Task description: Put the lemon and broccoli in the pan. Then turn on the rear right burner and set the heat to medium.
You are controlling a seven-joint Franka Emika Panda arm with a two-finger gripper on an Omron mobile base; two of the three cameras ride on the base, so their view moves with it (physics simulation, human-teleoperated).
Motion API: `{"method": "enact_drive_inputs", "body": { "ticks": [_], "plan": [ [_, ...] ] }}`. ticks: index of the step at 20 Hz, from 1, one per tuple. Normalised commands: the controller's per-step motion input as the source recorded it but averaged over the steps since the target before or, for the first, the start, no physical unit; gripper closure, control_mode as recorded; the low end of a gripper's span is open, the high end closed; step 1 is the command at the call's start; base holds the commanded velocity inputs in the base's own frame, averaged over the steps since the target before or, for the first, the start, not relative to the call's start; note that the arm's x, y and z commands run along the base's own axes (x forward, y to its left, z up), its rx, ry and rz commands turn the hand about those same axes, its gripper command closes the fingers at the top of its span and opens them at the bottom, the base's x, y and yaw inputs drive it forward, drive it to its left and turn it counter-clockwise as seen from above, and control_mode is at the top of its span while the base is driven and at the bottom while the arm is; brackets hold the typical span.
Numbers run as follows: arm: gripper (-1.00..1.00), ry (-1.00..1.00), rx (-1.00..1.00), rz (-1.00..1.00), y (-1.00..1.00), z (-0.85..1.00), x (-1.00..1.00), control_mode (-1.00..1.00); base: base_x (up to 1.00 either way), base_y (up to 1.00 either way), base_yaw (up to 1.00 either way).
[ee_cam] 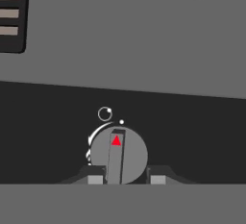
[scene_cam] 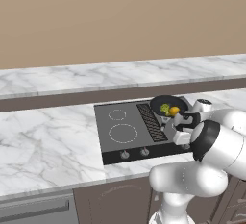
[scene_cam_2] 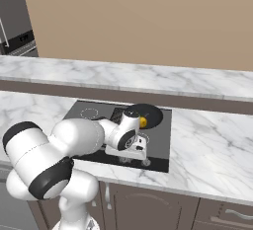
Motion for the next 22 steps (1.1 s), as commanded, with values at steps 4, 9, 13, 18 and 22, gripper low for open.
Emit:
{"method": "enact_drive_inputs", "body": {
  "ticks": [4,9,13,18,22],
  "plan": [
    [1.0,0.0,0.0,0.0,0.0,0.0,-0.01,-1.0,0.0,0.0,0.0],
    [1.0,-0.04,0.0,0.04,0.09,-0.08,0.0,-1.0,0.0,0.0,0.0],
    [1.0,-0.1,0.0,0.15,0.1,-0.1,0.0,-1.0,0.0,0.0,0.0],
    [1.0,-0.05,0.0,0.27,0.12,-0.13,0.0,-1.0,0.0,0.0,0.0],
    [1.0,0.0,0.0,0.29,0.11,-0.07,0.0,-1.0,0.0,0.0,0.0]
  ]
}}
